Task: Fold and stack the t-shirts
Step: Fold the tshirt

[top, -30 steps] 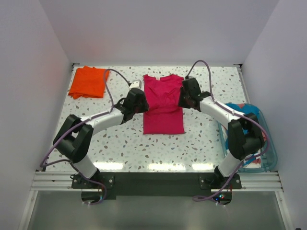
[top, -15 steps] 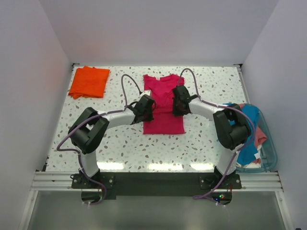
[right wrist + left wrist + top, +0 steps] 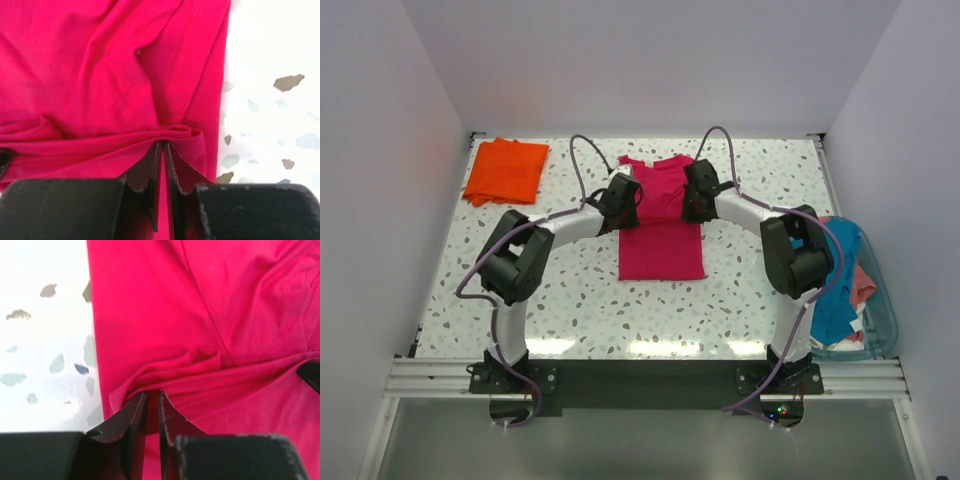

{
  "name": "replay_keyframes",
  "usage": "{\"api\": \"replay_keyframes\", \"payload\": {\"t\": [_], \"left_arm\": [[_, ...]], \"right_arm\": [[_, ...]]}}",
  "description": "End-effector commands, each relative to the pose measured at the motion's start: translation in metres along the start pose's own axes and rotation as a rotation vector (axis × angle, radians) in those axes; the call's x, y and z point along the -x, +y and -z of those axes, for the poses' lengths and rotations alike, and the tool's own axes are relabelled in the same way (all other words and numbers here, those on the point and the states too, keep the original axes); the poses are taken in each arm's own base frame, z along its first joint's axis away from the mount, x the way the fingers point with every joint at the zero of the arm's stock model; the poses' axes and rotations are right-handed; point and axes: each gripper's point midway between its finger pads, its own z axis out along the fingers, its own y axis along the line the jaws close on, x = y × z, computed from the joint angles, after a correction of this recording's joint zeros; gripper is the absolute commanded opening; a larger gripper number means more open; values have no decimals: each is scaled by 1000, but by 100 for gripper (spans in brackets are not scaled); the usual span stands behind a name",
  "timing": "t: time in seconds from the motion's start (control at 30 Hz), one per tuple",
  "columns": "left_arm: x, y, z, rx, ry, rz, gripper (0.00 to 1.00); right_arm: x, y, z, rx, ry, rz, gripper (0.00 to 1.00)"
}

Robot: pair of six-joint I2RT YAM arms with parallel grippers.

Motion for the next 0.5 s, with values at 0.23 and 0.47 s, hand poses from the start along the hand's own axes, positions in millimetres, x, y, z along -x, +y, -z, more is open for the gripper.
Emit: {"api": "replay_keyframes", "payload": {"t": [0.23, 0.47], "left_arm": [[89, -17, 16, -95, -181, -37, 57], [85, -8, 49, -106, -216, 12, 48]], "right_arm": [[28, -6, -14, 14, -11, -61, 11], [31, -18, -9, -14, -20, -88, 11]]}}
